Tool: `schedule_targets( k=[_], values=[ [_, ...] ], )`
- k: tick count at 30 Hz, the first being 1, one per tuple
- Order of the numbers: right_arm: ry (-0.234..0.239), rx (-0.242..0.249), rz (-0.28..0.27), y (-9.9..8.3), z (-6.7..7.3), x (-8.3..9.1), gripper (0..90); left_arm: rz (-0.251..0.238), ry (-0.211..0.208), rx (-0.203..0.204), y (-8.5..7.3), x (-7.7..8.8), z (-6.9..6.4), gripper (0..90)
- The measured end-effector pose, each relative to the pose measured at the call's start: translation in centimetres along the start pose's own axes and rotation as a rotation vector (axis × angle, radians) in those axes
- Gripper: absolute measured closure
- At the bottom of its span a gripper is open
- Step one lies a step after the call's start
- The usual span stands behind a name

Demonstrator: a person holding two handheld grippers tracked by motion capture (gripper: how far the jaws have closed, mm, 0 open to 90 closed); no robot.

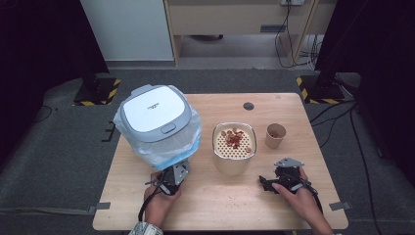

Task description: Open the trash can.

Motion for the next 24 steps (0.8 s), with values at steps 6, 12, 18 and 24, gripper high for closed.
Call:
schedule_targets(
  k=[6, 12, 18, 24],
  values=[
    [0.002, 0.005, -0.001, -0.03, -0.01, 0.02, 0.6, 0.006, -0.013, 0.023, -0.13, -0.19, 0.16, 89.2],
    [0.002, 0.004, -0.001, -0.02, 0.0, 0.02, 0.6, 0.013, -0.014, 0.024, -0.26, -0.52, -0.01, 89.1],
    [0.0, 0.0, 0.037, 0.08, -0.01, 0.17, 0.7, 0.029, -0.027, 0.015, -0.49, -0.94, -0.02, 88.8],
    [0.01, 0.006, 0.047, 0.04, -0.13, 0.3, 0.9, 0.032, -0.034, 0.02, -0.57, -0.97, 0.11, 88.9]
  ],
)
Point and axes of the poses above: each handheld gripper's, and its own axes: x roughly backward along the jaws, y roughly out of its top, z roughly to its left, the point moved 4 cm from there along -x, roughly forward along the jaws, and after that the axes turned 9 degrees about z, right-handed, at the moved point
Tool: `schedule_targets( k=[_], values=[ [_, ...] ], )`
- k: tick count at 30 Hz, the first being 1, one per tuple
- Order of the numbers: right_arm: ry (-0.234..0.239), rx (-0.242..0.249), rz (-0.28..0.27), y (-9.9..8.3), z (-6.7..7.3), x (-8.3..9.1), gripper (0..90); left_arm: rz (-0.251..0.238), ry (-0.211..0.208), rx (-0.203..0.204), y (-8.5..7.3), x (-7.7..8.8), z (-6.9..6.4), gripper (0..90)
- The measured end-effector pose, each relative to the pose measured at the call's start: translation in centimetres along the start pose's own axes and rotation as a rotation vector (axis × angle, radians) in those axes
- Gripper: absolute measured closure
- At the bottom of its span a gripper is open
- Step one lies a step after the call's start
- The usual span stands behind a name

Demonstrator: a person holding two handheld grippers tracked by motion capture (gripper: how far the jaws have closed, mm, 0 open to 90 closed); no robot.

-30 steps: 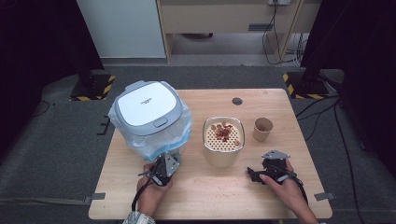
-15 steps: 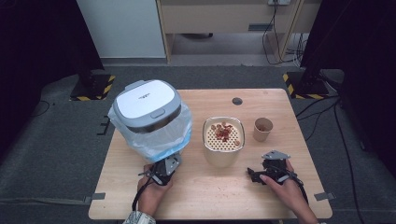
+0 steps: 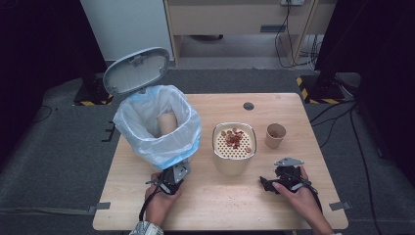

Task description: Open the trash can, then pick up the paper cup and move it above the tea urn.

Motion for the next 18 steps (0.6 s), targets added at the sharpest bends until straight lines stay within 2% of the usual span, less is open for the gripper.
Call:
schedule_targets(
  k=[4, 10, 18],
  values=[
    [0.02, 0.021, 0.0, 0.0, -0.3, 0.3, 4.7, -0.001, -0.003, 0.0, 0.0, 0.0, 0.0, 88.9],
    [-0.001, 0.014, -0.048, 0.3, -0.6, 1.2, 4.7, -0.005, -0.007, 0.01, 0.0, 0.0, 0.1, 88.9],
    [-0.098, -0.045, -0.1, 1.2, -2.0, 3.0, 12.9, -0.006, -0.006, 0.012, 0.0, 0.0, 0.0, 88.9]
  ],
)
Point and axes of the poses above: each handheld gripper's, and its own axes: x roughly backward along the jaws, y roughly out of its top, z roughly to its left, the point moved 4 cm from there along -x, roughly forward along the jaws, and after that the axes turned 9 degrees about z, right-handed, at the moved point
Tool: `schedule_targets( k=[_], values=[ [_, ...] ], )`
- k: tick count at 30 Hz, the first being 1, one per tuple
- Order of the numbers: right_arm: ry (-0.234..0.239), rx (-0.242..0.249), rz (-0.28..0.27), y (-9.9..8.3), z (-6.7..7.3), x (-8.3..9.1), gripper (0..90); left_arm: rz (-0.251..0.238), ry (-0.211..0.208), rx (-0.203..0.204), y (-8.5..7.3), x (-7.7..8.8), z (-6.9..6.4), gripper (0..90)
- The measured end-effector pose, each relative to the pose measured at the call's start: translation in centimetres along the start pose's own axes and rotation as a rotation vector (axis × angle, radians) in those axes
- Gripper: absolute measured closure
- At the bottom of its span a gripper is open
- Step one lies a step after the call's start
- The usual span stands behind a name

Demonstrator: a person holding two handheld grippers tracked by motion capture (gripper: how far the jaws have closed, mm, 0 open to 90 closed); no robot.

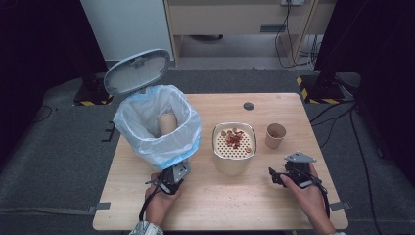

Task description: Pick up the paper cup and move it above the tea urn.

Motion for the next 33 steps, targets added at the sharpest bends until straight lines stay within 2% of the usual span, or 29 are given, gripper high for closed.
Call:
schedule_targets(
  k=[6, 12, 13, 15, 19, 22, 25, 27, 29, 32, 33],
  values=[
    [-0.013, -0.01, 0.035, 1.7, -1.2, 0.9, 14.8, 0.0, -0.003, 0.004, 0.0, 0.0, 0.0, 88.9],
    [-0.013, -0.036, 0.031, 5.5, -3.3, 2.4, 11.6, 0.001, -0.006, 0.001, 0.0, 0.0, 0.1, 88.9],
    [-0.011, -0.037, 0.032, 6.2, -3.6, 2.6, 11.0, -0.001, -0.008, 0.019, 0.0, 0.0, 0.0, 88.9],
    [-0.009, -0.04, 0.027, 7.2, -4.1, 2.5, 10.2, 0.001, -0.003, 0.002, 0.0, 0.0, 0.0, 88.9],
    [0.021, -0.037, 0.023, 7.2, -4.1, 1.4, 8.7, 0.001, -0.002, -0.001, 0.0, 0.0, 0.0, 88.9],
    [0.001, -0.052, -0.002, 6.7, -4.0, 0.3, 10.0, 0.001, -0.003, 0.004, 0.0, 0.0, 0.0, 88.9],
    [0.004, -0.046, 0.003, 6.0, -3.8, -1.0, 9.6, -0.001, -0.005, 0.006, 0.0, 0.0, 0.1, 88.9],
    [-0.008, -0.059, -0.006, 5.7, -3.9, -1.8, 10.5, 0.0, -0.003, 0.005, 0.0, 0.0, 0.0, 88.9],
    [0.012, -0.071, -0.018, 5.7, -3.9, -2.6, 10.6, 0.001, -0.004, 0.006, 0.0, 0.0, 0.0, 88.8],
    [0.012, -0.07, -0.047, 6.0, -3.9, -3.9, 12.4, -0.002, -0.005, 0.008, 0.0, 0.0, 0.0, 88.8],
    [0.015, -0.085, -0.057, 6.2, -3.9, -4.2, 13.1, -0.001, -0.006, 0.007, 0.0, 0.0, 0.1, 88.8]
  ],
)
Point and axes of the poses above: each handheld gripper's, and its own axes: x roughly backward along the jaws, y roughly out of its top, z roughly to its left, the point moved 4 cm from there along -x, roughly forward along the jaws, and after that the axes turned 9 degrees about z, right-handed, at the moved point
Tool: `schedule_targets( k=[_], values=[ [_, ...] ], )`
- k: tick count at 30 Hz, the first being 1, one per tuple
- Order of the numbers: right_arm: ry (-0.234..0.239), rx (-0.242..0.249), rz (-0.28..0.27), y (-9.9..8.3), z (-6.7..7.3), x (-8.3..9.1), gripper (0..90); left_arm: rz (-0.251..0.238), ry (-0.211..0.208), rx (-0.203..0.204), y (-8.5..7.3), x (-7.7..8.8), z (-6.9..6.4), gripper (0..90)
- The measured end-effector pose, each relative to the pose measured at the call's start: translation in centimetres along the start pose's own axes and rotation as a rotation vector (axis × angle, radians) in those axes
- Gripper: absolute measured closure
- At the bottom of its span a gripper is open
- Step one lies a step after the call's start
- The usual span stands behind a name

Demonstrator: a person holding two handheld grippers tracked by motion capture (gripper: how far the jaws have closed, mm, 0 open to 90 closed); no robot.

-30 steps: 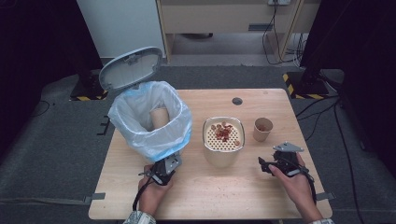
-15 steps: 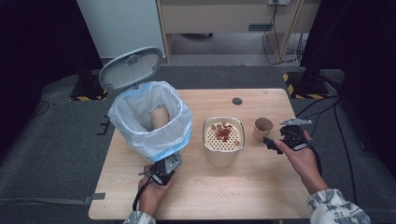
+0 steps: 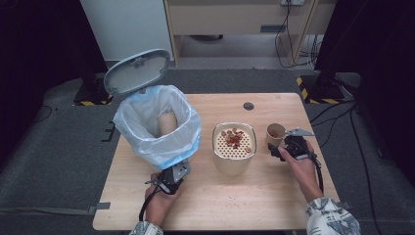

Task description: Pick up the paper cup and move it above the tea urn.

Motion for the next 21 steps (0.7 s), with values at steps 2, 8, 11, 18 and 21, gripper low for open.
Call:
schedule_targets(
  k=[2, 8, 11, 18, 21],
  values=[
    [0.005, -0.019, -0.025, 0.4, 0.0, -0.7, 14.5, -0.001, -0.002, -0.002, 0.0, 0.0, 0.0, 88.8],
    [-0.019, -0.038, -0.076, 1.5, 0.1, -2.5, 18.5, 0.001, -0.002, -0.005, 0.0, 0.0, 0.0, 88.8],
    [-0.023, -0.049, -0.089, 1.6, 0.0, -3.1, 20.9, -0.001, -0.001, -0.002, 0.0, 0.0, 0.0, 88.9],
    [-0.014, -0.033, -0.126, 1.6, -0.2, -4.0, 28.1, -0.004, -0.009, 0.021, -0.1, 0.0, 0.0, 88.8],
    [-0.002, -0.022, -0.133, 1.5, -0.1, -3.9, 30.9, -0.005, -0.01, 0.023, -0.1, 0.0, 0.0, 88.8]
  ],
)
Point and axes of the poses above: each handheld gripper's, and its own axes: x roughly backward along the jaws, y roughly out of its top, z roughly to its left, the point moved 4 cm from there along -x, roughly forward along the jaws, and after that the axes turned 9 degrees about z, right-handed, at the moved point
